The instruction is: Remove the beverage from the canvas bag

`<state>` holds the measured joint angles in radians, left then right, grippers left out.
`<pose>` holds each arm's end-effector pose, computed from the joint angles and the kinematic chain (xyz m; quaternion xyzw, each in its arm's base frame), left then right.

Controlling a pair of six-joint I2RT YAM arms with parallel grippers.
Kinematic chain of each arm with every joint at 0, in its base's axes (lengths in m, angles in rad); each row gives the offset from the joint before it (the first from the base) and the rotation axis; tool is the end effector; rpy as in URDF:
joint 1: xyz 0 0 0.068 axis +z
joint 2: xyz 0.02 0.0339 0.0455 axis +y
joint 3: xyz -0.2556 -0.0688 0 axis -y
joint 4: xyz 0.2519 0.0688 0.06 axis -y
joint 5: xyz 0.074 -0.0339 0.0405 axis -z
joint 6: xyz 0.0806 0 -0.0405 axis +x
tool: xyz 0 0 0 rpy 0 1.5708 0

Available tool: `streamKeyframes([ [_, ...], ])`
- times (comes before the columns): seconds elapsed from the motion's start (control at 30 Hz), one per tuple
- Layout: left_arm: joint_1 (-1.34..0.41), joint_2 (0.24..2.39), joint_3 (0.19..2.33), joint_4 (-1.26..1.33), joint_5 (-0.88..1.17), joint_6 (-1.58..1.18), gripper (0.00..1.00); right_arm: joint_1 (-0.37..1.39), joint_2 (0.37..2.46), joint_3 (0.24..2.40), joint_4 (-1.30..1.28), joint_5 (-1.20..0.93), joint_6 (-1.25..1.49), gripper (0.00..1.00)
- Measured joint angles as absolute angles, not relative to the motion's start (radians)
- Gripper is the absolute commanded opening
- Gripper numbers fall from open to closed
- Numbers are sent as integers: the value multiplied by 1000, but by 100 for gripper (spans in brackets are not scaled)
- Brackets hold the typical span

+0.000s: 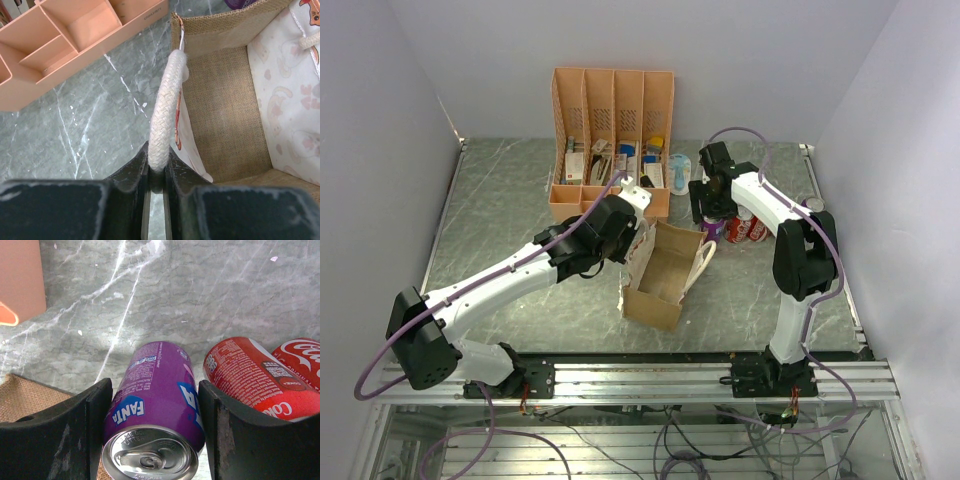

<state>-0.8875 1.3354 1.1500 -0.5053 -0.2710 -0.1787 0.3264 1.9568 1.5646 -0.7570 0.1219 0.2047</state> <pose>0.2288 -0.2469 0.2780 0.2571 0.8607 -0.1092 0.4256 0.4151 0.1302 0.1689 -0.0466 0.9750 -0.0027 0.2172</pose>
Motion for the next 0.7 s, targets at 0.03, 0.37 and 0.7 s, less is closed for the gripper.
streamKeyframes([
  [0.03, -888, 1335, 1150, -505, -271, -179, 24, 326, 1957, 1565, -757, 122, 205, 38],
  [0.37, -888, 1336, 1150, -506, -271, -176, 37, 326, 1957, 1559, -749, 122, 204, 65],
  [0.7, -888, 1336, 1150, -506, -271, -175, 44, 325, 1935, 1552, -742, 119, 201, 77],
])
